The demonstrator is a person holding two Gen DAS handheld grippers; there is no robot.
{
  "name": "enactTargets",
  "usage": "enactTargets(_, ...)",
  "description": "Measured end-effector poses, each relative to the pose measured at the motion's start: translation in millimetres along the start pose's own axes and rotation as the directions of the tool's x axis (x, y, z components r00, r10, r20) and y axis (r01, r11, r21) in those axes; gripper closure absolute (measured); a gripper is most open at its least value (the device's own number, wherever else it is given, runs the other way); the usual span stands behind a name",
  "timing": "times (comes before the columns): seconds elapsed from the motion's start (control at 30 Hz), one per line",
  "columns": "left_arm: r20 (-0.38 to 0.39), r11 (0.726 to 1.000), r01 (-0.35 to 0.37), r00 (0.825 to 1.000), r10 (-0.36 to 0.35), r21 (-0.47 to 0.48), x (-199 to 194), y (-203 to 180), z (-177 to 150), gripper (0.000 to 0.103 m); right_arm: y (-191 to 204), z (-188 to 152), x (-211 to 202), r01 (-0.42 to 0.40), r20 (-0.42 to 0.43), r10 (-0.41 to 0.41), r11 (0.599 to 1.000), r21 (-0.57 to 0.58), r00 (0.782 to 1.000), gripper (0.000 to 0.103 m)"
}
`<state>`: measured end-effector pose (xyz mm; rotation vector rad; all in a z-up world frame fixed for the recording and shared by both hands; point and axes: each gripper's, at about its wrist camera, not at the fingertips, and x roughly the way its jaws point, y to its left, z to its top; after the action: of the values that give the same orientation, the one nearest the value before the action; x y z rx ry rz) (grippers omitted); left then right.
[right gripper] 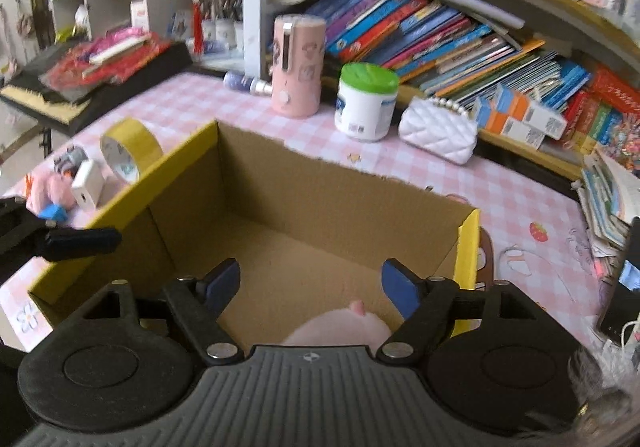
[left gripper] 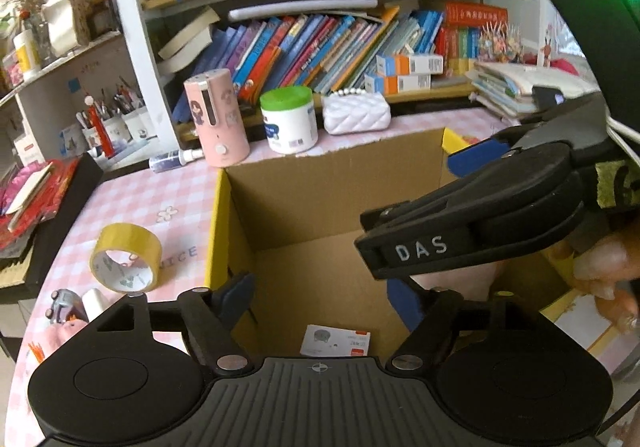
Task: Organize objects
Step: 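Release the pig plush into the yellow box while the left releases the card box, then lift both grippers out of the yellow box and back toward the toys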
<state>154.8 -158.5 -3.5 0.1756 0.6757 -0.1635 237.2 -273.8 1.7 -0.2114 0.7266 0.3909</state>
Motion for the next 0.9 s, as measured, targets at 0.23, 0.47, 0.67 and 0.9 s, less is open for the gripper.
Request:
enactTargets(0.23, 0.057, 0.998, -0.015, 0.998, 0.019, -0.061, -31.2, 13.2, -3.7, 0.016, 1.4, -4.7, -42.1, 0.095, 0.126, -0.106, 0.992, 0.084, 0.986, 0.021)
enactTargets(0.47, 0.087, 0.986, -0.043, 0.995, 0.058, -0.162, -58.9, 39.7, -17.9, 0.015, 3.7, -29.9, -96.0, 0.191, 0.228, -0.24, 0.957, 0.217, 0.944, 0.017)
enactTargets(0.67, 0.107, 0.967, -0.066, 0.99, 0.095, -0.246, -75.1, 60.0, -38.2, 0.009, 22.2, -62.1, -129.2, 0.27, 0.263, -0.354, 0.913, 0.306, 0.898, 0.013)
enactTargets(0.9, 0.059, 0.956, -0.1, 0.991, 0.121, -0.276, -87.8, 72.7, -71.2, 0.005, 57.2, -102.4, -140.7, 0.352, 0.21, -0.442, 0.865, 0.358, 0.872, 0.008)
